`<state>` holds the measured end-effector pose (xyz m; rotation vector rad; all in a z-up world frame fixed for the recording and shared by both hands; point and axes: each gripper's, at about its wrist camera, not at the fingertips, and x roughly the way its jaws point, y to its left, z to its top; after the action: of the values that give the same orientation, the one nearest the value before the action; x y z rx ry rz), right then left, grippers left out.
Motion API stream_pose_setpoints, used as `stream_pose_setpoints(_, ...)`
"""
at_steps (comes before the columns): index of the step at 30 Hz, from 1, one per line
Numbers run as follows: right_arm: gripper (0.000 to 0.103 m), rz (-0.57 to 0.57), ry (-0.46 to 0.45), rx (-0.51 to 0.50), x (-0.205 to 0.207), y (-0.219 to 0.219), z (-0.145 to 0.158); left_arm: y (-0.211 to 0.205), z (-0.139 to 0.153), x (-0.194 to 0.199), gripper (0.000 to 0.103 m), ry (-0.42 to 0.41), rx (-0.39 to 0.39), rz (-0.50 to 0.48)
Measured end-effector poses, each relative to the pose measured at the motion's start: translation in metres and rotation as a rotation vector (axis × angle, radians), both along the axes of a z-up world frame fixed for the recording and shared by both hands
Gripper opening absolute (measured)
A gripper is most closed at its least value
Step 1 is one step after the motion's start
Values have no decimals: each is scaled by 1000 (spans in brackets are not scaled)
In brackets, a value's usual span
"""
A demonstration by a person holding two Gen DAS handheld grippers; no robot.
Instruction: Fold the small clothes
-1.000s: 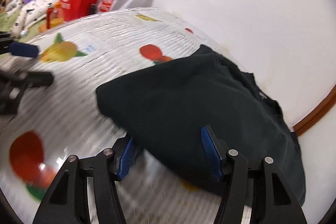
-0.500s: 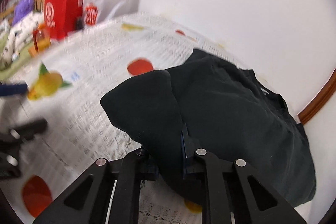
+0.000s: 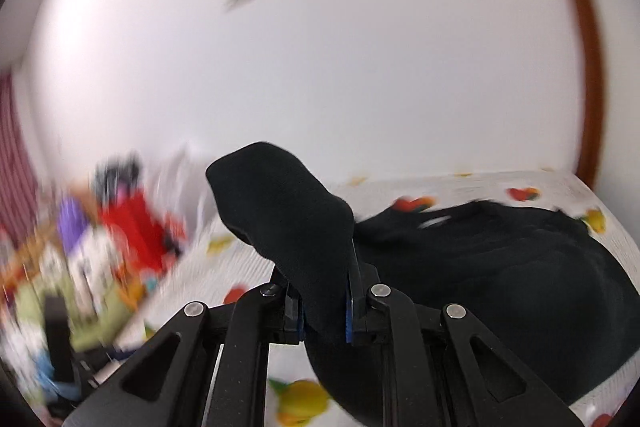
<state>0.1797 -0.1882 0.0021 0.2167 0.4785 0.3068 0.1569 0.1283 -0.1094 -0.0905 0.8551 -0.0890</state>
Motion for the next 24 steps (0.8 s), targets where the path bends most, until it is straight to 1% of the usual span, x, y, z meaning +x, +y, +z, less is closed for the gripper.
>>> stream_pose_setpoints(2, 13, -64, -9, 84, -3, -49, 1, -26, 6, 4, 70, -23, -21, -47)
stream_pose_setpoints(3, 13, -111, -9, 134, -6, -83, -4, -35, 9, 5, 70, -32, -23, -67)
stream_pose_setpoints(4, 13, -141, -4, 157, -8, -102, -9, -51, 11, 8, 70, -44, -21, -96)
stream_pose_setpoints(6, 13, -228, 39, 199, -14, -154, -30, -79, 13, 11, 70, -57, -24, -153)
stream_pose_setpoints(9, 14, -304, 114, 233, -24, -202, -62, -132, 12, 13, 70, -68, -32, -274)
stream_pose_setpoints(11, 15, -347, 175, 219, -37, -224, -87, -160, 11, 12, 71, -71, -25, -341)
stream_pose_setpoints(13, 17, -345, 225, 214, -43, -234, -105, -187, 6, 10, 71, -63, -24, -407)
stream_pose_setpoints(14, 20, -332, 242, 215, -45, -238, -113, -199, 3, 10, 71, -51, -25, -434)
stream_pose_setpoints(15, 26, -324, 253, 205, -48, -239, -117, -209, -1, 10, 71, -38, -25, -456)
stream_pose_setpoints(16, 28, -331, 254, 177, -51, -240, -119, -217, -5, 11, 71, -22, -24, -473)
stream_pose_setpoints(18, 38, -337, 231, 144, -56, -243, -114, -230, -10, 11, 71, -1, -27, -502)
stream_pose_setpoints(19, 40, -339, 221, 138, -56, -244, -112, -236, -14, 12, 71, 11, -27, -520)
stream_pose_setpoints(21, 61, -324, 212, 127, -49, -246, -108, -248, -21, 15, 71, 27, -13, -540)
stream_pose_setpoints(22, 64, -308, 219, 127, -44, -246, -108, -255, -23, 13, 71, 29, -5, -541)
stream_pose_setpoints(24, 65, -296, 240, 119, -31, -244, -112, -265, -28, 17, 71, 39, 11, -537)
